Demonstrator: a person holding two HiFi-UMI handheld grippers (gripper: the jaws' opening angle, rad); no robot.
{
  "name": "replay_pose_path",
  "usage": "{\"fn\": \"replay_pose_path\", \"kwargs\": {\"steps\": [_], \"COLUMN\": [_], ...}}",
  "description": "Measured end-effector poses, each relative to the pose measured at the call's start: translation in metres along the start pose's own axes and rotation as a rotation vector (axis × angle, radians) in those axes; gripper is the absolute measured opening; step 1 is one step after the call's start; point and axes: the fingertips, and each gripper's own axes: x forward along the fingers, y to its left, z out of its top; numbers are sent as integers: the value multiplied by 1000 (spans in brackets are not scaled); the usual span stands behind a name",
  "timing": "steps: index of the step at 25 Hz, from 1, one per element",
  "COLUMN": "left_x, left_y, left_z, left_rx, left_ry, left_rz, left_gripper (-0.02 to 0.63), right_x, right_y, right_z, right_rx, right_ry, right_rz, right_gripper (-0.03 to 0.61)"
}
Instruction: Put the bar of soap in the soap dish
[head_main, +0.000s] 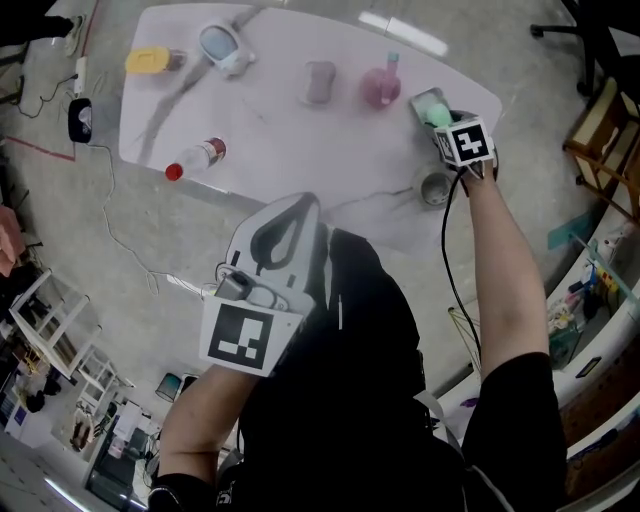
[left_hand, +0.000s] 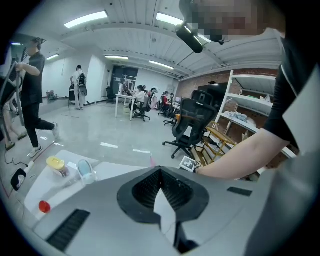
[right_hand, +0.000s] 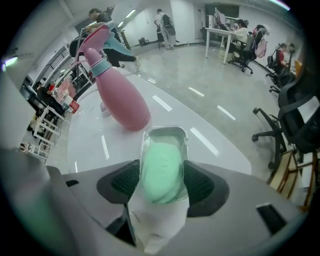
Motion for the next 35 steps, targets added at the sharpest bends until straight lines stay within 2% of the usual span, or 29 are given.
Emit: {"fn": "replay_pose_path", "kwargs": {"steps": [8, 11, 14, 16, 17, 23, 28, 31, 35], "left_x": [-8, -14, -22, -28, -31, -64, -92, -105, -124], "left_y": [3, 3, 6, 11, 12, -7, -14, -12, -16], "left_z": [-2, 3, 9, 8, 8, 29, 28, 23, 14], "left_rx": [12, 17, 16, 16, 16, 34, 64, 77, 85], "left_ry": [11, -3, -13, 0, 7, -67, -83, -87, -82], "left_rz": [-3, -7, -2, 7, 10, -59, -72, -68, -74], "left_gripper": [9, 9, 9, 9, 9, 9, 9, 9, 9], "right_x": [-5, -13, -26, -38, -44, -95, -124, -135, -154], "right_y": [-3, 3, 17, 28, 34, 78, 125, 140, 155], "right_z": [0, -5, -14, -21, -26, -40, -52, -50, -48], "right_rx": [60, 65, 65, 64, 69, 174, 143, 171, 132], "right_ry": [-62, -82, -115, -136, -141, -224, -246, -276, -291], "right_rz": [-50, -57, -41, -13, 8, 57, 68, 65, 36], "right_gripper": [285, 254, 179, 31, 17, 14, 14, 14, 14]}}
